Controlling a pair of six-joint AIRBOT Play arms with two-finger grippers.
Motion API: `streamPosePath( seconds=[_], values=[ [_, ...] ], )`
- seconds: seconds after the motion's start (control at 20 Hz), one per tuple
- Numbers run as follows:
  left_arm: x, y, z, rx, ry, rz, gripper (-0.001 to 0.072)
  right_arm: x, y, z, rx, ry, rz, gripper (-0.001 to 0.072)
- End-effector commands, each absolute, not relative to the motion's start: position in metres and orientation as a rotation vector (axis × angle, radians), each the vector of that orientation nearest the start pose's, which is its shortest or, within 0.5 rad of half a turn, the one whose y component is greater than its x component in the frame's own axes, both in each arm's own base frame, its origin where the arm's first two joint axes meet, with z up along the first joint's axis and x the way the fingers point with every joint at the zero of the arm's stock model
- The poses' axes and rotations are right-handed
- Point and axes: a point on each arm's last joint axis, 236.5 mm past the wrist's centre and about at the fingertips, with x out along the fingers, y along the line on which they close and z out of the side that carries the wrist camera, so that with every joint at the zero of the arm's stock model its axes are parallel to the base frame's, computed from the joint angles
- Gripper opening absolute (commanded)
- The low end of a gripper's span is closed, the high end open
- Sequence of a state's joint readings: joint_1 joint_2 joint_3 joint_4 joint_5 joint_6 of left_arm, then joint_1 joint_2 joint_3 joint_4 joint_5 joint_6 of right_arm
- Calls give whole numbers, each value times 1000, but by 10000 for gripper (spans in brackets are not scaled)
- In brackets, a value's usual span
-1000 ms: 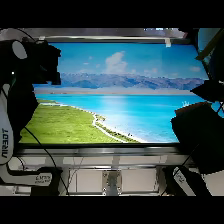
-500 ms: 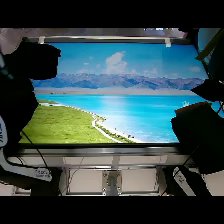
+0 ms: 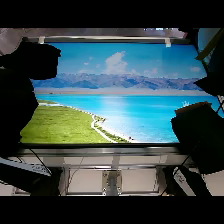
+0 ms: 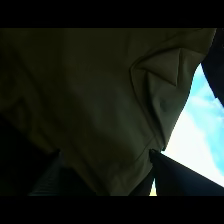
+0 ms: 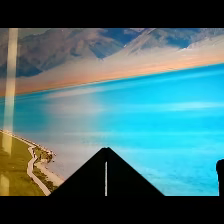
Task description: Fold the clothes and pants, and hang the long-sleeved shirts on hangers.
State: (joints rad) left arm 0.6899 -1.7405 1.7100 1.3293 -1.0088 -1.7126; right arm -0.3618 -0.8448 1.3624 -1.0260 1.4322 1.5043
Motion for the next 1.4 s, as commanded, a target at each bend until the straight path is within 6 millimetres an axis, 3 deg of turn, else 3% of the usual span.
streamPosePath(
  seconds=[0.0,0.3,0.5,0.55,0.6,0.65,0.75,0.8,0.85,0.95,1.05,1.1,1.2,1.25,1.35],
  values=[
    [459,328,13,-731,846,570,592,315,11,242,433,801,147,4],
    [462,329,-23,-805,878,566,586,316,10,242,433,797,146,4],
    [483,333,-21,-859,781,552,580,316,11,242,437,799,145,4],
    [484,335,-22,-857,775,555,495,316,11,242,437,799,145,3],
    [485,336,-24,-857,772,558,364,316,11,242,437,798,145,4],
    [485,337,-28,-860,776,559,311,316,11,242,437,798,145,4],
    [483,334,-39,-871,803,557,297,316,11,242,437,798,144,4],
    [480,330,-42,-879,825,551,151,316,11,242,437,798,145,4],
    [479,327,-39,-877,834,541,55,316,11,242,436,798,145,4],
    [482,316,-16,-778,838,472,55,316,10,242,435,798,144,4],
    [488,300,32,-696,789,410,55,316,10,242,434,798,145,3],
    [491,285,65,-649,752,359,55,316,10,242,431,798,146,3],
    [493,239,139,-558,669,229,55,316,9,241,420,799,143,4],
    [490,206,178,-515,630,150,55,316,7,241,416,800,137,4],
    [476,143,236,-429,577,23,54,315,2,238,393,805,120,3]
  ],
)
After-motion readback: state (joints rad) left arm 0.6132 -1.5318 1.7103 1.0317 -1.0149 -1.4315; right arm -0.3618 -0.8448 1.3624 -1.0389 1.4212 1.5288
